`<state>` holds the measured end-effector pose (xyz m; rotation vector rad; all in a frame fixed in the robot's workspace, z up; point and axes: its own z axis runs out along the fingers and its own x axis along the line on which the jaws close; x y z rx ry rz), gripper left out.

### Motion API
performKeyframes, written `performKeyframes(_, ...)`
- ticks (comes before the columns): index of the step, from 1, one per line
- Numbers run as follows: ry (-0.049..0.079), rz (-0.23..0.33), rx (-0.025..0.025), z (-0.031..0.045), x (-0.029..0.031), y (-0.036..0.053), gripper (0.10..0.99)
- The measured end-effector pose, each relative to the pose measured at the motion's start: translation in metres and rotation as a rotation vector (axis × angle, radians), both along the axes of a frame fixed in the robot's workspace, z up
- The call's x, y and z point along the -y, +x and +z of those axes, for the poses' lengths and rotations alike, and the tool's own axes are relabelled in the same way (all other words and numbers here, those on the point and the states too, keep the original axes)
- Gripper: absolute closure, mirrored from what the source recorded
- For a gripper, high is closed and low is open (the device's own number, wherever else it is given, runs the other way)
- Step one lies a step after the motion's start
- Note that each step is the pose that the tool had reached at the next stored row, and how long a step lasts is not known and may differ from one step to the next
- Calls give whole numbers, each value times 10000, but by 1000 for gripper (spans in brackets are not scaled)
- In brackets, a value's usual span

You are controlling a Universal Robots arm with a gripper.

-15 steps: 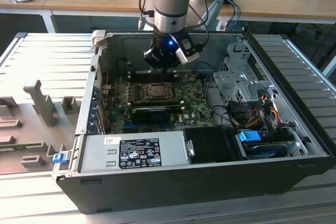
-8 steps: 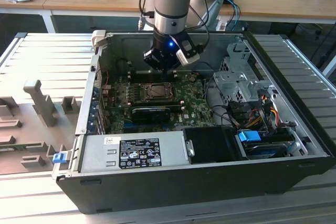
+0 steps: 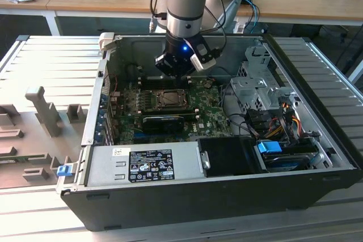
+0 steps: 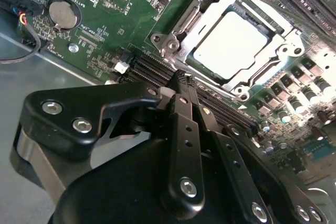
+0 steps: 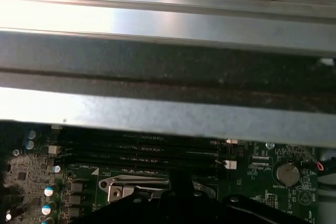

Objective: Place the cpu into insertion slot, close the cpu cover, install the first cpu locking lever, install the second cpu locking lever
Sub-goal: 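Install the second cpu locking lever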

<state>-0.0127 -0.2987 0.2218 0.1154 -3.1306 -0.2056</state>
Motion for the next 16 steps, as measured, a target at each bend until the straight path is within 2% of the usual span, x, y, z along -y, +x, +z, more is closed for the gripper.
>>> performKeyframes(1,-1,0,0,0,22,0,980)
performKeyframes(7,-1,-1,-1,33,31,0,980)
performKeyframes(8,-1,0,-2,59,31,0,980)
performKeyframes(9,-1,0,-2,141,33,1,980)
performKeyframes(10,3,1,0,150,50,1,980)
performKeyframes(11,-1,0,-1,151,137,-3,980)
performKeyframes(12,-1,1,-1,150,199,-4,980)
performKeyframes(16,0,-2,-1,156,241,-5,980)
